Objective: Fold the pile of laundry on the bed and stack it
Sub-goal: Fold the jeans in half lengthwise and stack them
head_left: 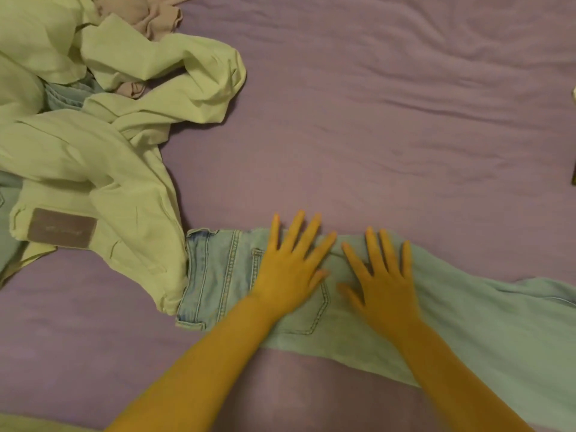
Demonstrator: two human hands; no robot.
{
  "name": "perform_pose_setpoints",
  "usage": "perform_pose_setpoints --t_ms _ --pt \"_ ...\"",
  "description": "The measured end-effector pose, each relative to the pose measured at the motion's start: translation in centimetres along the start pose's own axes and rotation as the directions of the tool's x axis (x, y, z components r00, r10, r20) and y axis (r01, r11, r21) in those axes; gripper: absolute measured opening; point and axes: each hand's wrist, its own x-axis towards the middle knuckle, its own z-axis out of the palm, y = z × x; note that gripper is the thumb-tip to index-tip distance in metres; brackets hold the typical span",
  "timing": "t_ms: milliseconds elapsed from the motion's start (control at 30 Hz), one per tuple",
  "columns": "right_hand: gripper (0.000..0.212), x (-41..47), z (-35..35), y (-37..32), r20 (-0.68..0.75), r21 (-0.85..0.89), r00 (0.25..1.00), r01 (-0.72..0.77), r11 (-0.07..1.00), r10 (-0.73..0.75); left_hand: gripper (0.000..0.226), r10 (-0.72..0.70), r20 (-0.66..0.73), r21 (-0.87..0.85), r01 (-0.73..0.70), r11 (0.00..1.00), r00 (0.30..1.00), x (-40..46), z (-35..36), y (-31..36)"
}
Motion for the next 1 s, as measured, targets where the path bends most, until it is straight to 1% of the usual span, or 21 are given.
perform_pose_setpoints --t_ms 33,100,200,267,400,500,567,633,667,733,767,867,1000 --pt "0.069 -0.8 0.6 0.2 0.028 -0.017 1.0 0.005 1.0 -0.005 0.069 0.066 -0.001 -0.014 -0.066 0.998 0.998 -0.8 0.9 1.3" --pt "0.073 -2.1 1.7 1.2 0.108 -0.058 0.994 -0.029 0.998 0.035 0.075 0.109 0.088 -0.008 -0.109 0.994 0.99 -2.8 2.4 2.4" --pt "0.081 -3.0 2.2 2.6 0.177 -0.079 0.977 -0.106 0.991 0.119 0.093 0.088 0.214 0.014 -0.093 0.996 0.973 -4.5 3.3 1.9" --pt "0.085 -3.6 2.0 3.0 0.209 -0.073 0.969 -0.12 0.99 0.133 0.102 0.101 0.246 0.026 -0.111 0.994 0.964 -4.6 3.0 1.8" --pt "0.088 -5.4 0.7 3.7 0.247 -0.063 0.947 -0.197 0.978 0.207 0.109 0.07 0.316 0.08 -0.1 0.992 0.946 -4.0 1.4 2.7" --pt "0.093 -7.0 -0.7 5.4 0.27 -0.065 0.941 -0.191 0.979 0.202 0.101 0.041 0.322 0.074 -0.069 0.995 0.946 -3.7 0.1 4.7" --pt "0.092 -7.9 -1.6 6.8 0.296 -0.059 0.941 -0.153 0.986 0.164 0.09 0.079 0.297 0.04 -0.095 0.995 0.952 -3.3 -0.4 7.0" --pt "0.092 -8.9 -2.1 8.4 0.306 -0.039 0.944 -0.117 0.992 0.123 0.08 0.088 0.306 -0.006 -0.09 0.996 0.948 -2.5 -0.6 10.0" --pt "0.09 -9.5 -2.2 9.2 0.314 -0.037 0.944 -0.097 0.995 0.104 0.077 0.081 0.322 -0.037 -0.073 0.997 0.943 -2.0 -0.6 11.8" --pt "0.077 -10.9 -2.5 11.0 0.301 -0.058 0.95 -0.063 0.996 0.078 0.076 0.073 0.365 -0.099 -0.039 0.994 0.928 -0.9 -0.2 15.4" --pt "0.075 -11.7 -2.5 12.1 0.295 -0.062 0.953 -0.057 0.996 0.072 0.076 0.068 0.398 -0.116 -0.024 0.993 0.915 -0.3 0.2 17.2" --pt "0.084 -14.5 -2.6 15.5 0.27 -0.038 0.959 -0.08 0.996 0.088 0.073 0.038 0.464 -0.12 0.021 0.992 0.885 1.3 1.4 22.7" --pt "0.077 -19.4 -3.5 21.3 0.259 -0.073 0.947 -0.179 0.981 0.192 0.068 0.01 0.525 -0.093 0.045 0.995 0.851 3.3 2.5 29.6"
